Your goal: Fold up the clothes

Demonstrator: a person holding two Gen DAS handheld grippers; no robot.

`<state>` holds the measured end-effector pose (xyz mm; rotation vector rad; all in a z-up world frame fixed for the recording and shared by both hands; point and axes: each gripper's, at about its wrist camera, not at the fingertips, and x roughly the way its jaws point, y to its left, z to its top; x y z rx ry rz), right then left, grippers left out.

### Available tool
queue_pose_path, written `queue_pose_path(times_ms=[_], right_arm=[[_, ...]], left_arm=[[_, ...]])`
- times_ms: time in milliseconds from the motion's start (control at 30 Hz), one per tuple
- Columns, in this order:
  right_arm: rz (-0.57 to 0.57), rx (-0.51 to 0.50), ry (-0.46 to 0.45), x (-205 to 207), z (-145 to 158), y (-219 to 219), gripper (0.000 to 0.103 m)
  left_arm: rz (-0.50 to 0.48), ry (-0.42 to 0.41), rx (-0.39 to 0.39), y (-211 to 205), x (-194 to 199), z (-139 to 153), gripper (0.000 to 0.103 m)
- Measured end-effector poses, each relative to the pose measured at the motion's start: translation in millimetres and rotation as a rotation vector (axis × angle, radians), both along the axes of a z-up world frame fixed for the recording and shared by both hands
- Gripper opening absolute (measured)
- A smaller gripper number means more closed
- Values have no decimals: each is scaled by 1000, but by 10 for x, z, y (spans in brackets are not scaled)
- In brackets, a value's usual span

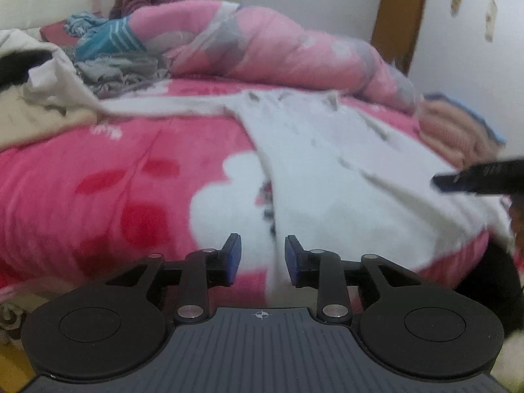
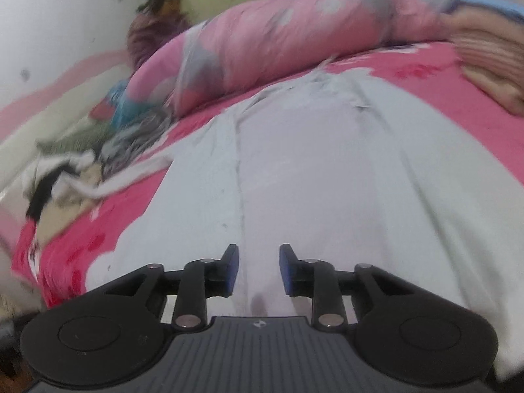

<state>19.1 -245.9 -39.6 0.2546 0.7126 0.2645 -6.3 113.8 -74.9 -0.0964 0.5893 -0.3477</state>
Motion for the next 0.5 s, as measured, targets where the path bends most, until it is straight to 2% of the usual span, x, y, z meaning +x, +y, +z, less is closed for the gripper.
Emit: queue_pose_path(times_ms=[67,133,200,267,300,333,367,433,500], right_arm=[[74,-64,-27,158,39,216,34],[155,-131,-43,322,41,441,41],[217,-210,-42,473,-18,645,41],[251,-331,-61,582,-122,830,39],[248,-387,-70,616,-170,881,34],[239,-448,-69,660,-234,913,13],[225,-479,-60,700,-279,910,6],[183,-418,-51,731,-275,772,4],[101,-254,-14,758,-253,491,3]], left_arm=[[4,-17,6,-142,164,46,30],[5,-19,45,-310,315,34,30],[3,-7,92,-431,421,-46,30],[9,15,138,-532,506,-131,28],[16,30,161,-571,535,-175,28],[20,28,167,-574,520,-189,28],[23,24,172,-575,503,-202,28],[20,21,177,-564,485,-206,28],[17,22,178,-556,478,-211,28]])
